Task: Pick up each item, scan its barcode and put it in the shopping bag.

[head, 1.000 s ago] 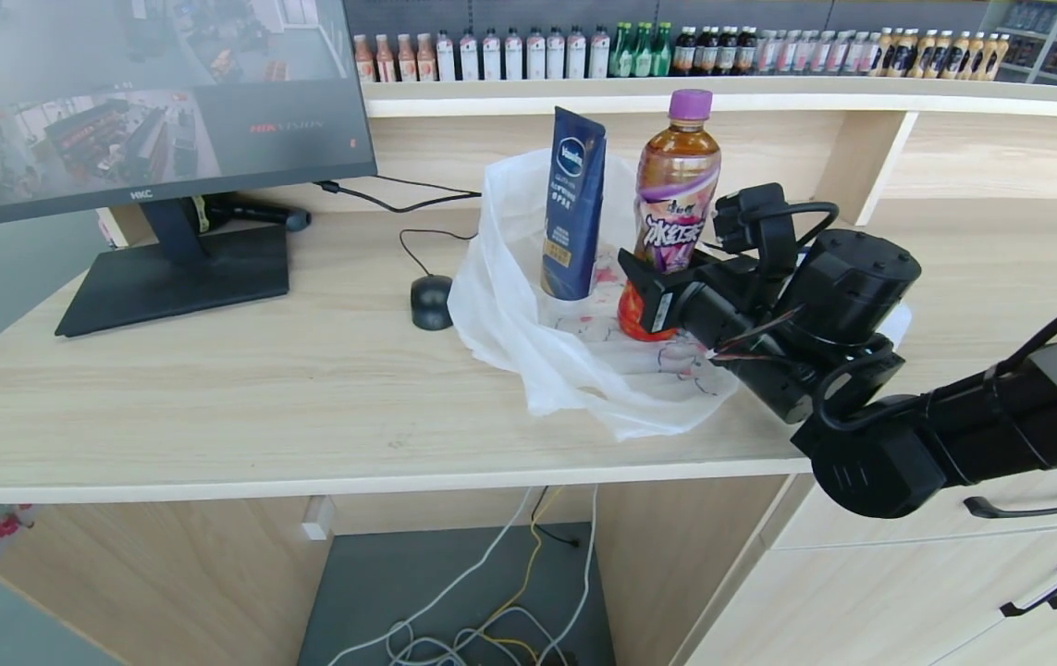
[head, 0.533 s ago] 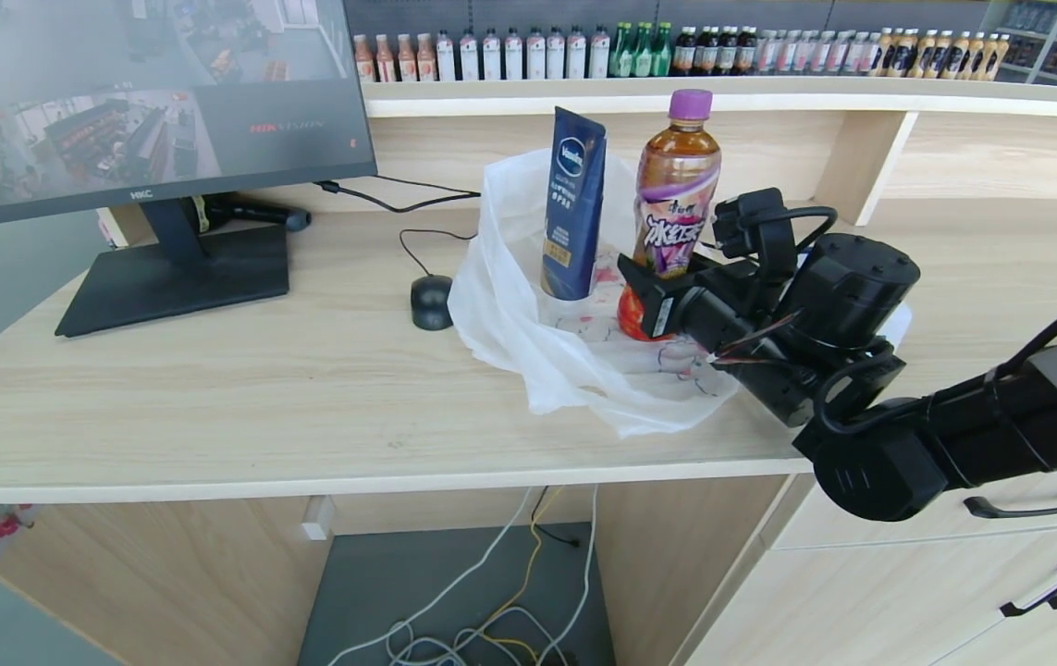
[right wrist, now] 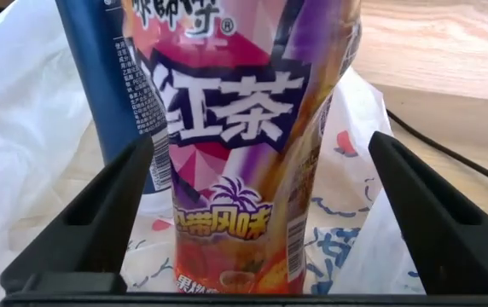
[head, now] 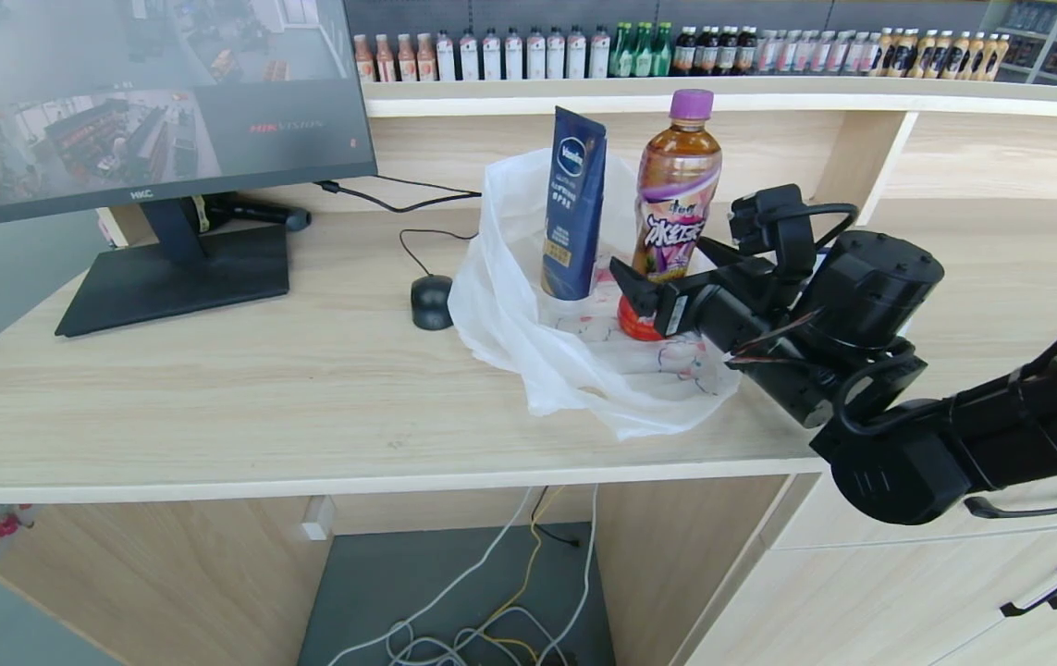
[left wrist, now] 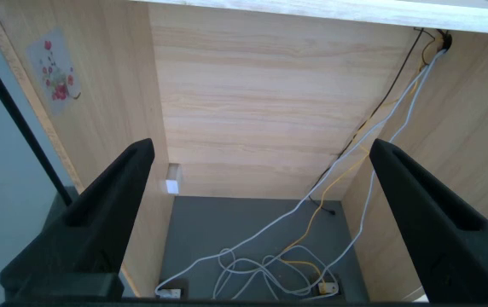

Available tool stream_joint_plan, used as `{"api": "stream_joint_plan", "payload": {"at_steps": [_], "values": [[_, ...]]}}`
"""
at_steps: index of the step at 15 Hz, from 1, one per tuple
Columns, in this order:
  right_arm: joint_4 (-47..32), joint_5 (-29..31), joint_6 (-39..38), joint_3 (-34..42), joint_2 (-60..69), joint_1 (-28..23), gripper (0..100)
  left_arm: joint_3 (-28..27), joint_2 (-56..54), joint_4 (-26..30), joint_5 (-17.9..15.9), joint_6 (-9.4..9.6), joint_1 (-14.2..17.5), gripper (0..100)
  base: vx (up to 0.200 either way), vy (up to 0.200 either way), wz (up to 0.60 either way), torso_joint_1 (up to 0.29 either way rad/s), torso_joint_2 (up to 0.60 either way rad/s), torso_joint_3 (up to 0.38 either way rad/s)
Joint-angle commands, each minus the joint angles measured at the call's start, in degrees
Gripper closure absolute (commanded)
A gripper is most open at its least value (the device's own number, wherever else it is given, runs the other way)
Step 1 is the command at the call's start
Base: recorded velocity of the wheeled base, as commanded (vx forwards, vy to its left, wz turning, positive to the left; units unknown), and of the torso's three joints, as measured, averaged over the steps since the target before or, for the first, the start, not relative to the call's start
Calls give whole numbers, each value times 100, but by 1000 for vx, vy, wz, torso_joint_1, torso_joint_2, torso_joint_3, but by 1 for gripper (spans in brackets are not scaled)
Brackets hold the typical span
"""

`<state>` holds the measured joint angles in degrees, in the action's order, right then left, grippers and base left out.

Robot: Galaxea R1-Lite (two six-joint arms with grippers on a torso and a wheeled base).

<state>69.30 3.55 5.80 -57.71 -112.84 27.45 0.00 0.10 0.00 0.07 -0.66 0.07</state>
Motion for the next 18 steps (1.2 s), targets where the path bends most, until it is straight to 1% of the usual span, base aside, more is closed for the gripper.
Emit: {"api": "stream_joint_plan", "payload": {"at_steps": [1, 7, 10, 13, 18], "values": [[4, 6, 9, 111, 165, -3, 0, 0, -1, 0, 1, -4, 1, 0, 0, 0, 0, 0, 0, 0], [4, 6, 44, 489, 772, 23, 0, 0, -1, 0, 1, -4, 1, 0, 0, 0, 0, 0, 0, 0], [-5, 6, 96, 1078, 1422, 67, 0, 0, -1, 0, 1, -4, 1, 0, 0, 0, 0, 0, 0, 0], [-5, 14, 184, 1974, 2319, 146, 0, 0, -1, 0, 1, -4, 1, 0, 0, 0, 0, 0, 0, 0], [-57, 14, 237, 4031, 4323, 102, 0, 0, -1, 0, 1, -4, 1, 0, 0, 0, 0, 0, 0, 0]]}}
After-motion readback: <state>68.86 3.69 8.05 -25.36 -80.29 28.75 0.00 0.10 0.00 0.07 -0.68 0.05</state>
